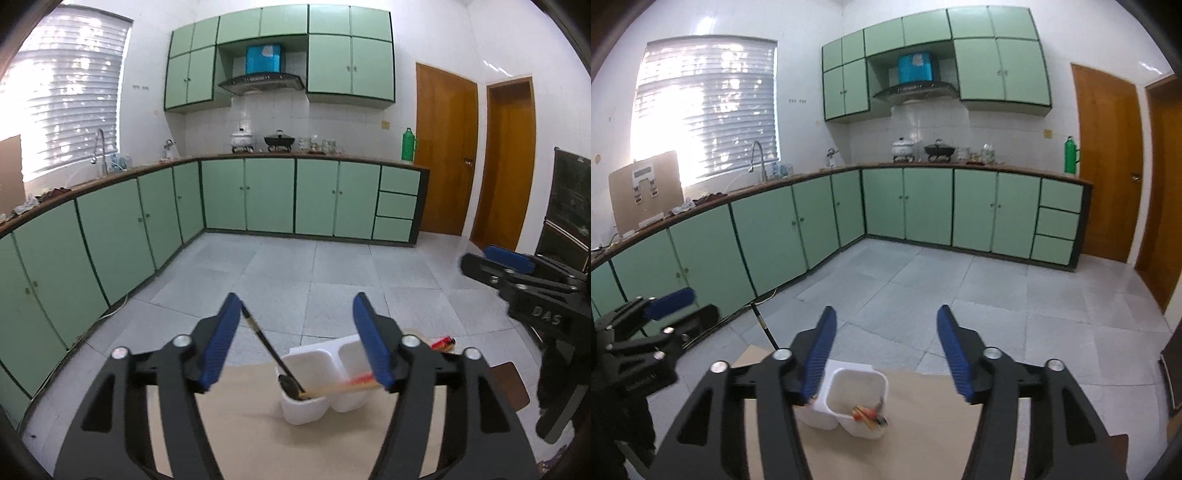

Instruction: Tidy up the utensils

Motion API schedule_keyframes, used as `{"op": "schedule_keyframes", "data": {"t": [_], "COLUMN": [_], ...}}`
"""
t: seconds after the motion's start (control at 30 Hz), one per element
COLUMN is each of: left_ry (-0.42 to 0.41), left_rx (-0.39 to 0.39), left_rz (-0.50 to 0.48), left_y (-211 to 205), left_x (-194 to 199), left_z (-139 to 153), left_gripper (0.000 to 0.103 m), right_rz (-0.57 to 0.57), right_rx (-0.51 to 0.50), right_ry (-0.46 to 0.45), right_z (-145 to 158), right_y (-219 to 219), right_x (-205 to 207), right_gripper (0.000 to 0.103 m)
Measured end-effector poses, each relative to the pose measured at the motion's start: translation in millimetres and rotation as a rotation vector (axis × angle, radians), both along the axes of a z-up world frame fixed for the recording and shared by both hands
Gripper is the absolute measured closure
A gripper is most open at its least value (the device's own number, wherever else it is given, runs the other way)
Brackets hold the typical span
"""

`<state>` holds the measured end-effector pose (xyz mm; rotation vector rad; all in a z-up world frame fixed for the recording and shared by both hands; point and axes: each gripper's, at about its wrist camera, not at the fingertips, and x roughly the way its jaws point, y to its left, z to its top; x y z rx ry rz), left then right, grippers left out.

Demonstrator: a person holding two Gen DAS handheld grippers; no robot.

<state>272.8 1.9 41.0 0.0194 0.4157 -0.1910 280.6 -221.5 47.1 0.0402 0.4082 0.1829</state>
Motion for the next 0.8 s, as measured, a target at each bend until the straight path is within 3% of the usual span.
{"op": "schedule_keyframes", "data": {"t": [0.07, 0.4, 0.8], "left_ry": [-0.005, 0.008, 0.037], "left_rx": [-0.004, -0.047, -0.057], "left_rz": [0.005, 0.028, 0.054], "left_y": [2.0, 10.6, 7.9], "left_x": [-13.4, -97.3, -169.4], "left_z": [0.2, -23.6, -41.3], "left_gripper": [0.037, 0.017, 0.010], "right_rz": [-0.013, -0.032, 0.013], "right_rx": [-0.008, 0.018, 0.029], "right_ry": [-0.012, -0.006, 0.006], "right_z": [-0.3, -31.0, -42.4], "right_y": [-4.1, -16.5, -3.6], "right_x": [-18.1, -112.9, -184.4], "right_gripper": [0.027, 0.006, 0.006]}}
